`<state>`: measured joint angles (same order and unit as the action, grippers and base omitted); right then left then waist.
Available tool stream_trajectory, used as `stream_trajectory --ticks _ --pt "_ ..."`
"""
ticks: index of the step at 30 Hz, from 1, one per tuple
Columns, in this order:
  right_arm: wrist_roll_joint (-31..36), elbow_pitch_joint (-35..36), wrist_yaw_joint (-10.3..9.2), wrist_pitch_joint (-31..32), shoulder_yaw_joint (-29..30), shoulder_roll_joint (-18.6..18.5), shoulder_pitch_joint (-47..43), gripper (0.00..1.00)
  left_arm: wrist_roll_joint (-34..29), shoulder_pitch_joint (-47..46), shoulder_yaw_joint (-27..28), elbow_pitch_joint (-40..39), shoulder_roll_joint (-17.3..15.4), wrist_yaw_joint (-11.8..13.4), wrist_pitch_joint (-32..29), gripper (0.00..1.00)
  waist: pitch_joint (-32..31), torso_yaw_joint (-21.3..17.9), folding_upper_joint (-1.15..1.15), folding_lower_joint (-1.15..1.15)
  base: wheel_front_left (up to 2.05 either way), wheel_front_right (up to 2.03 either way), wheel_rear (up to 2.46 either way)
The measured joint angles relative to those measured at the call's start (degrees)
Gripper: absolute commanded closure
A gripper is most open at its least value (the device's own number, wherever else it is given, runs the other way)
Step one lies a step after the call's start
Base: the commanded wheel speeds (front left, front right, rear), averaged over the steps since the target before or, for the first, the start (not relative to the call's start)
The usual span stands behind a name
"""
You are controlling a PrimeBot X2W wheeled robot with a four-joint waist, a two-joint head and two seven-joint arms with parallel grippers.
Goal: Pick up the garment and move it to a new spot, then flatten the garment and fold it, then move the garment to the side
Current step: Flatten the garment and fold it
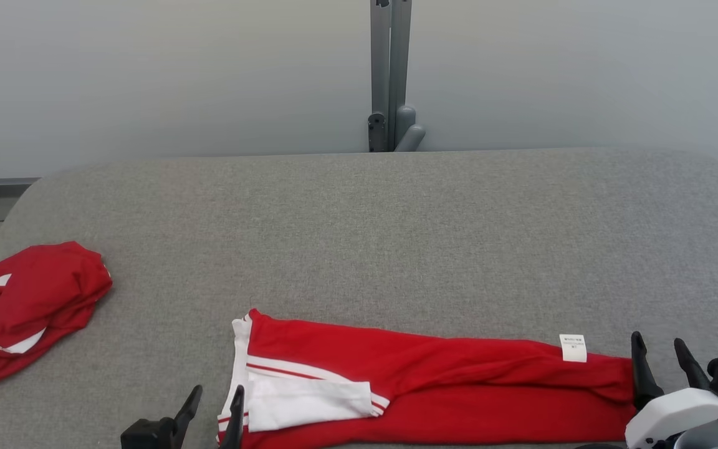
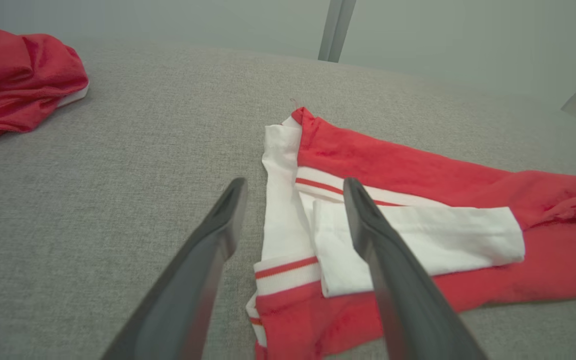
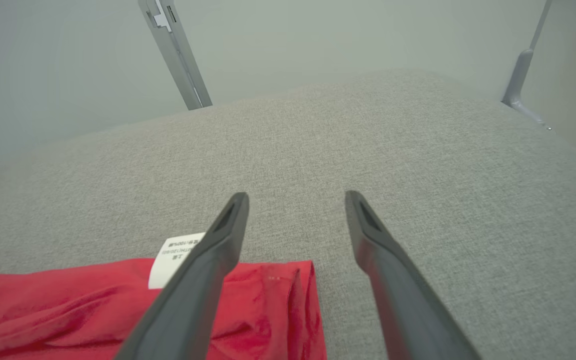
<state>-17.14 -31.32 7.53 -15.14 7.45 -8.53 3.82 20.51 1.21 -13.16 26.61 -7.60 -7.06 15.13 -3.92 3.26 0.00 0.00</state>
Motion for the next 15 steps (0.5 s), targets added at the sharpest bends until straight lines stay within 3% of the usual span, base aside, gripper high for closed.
stream_trajectory --ticks 7,15 --pt "0.7 -0.1 0.00 0.0 0.3 1.3 -1.4 0.00 -4.7 1.8 4.8 -1.8 2.4 0.0 0.0 0.00 -0.4 -0.4 0.00 0.00 0.00 0.00 0.00" --pt "0.1 -4.6 0.00 0.0 -0.4 1.8 -1.8 0.00 -7.2 2.3 6.1 -1.9 3.7 -0.2 0.0 0.00 0.1 0.0 0.00 0.00 0.00 0.00 0.00"
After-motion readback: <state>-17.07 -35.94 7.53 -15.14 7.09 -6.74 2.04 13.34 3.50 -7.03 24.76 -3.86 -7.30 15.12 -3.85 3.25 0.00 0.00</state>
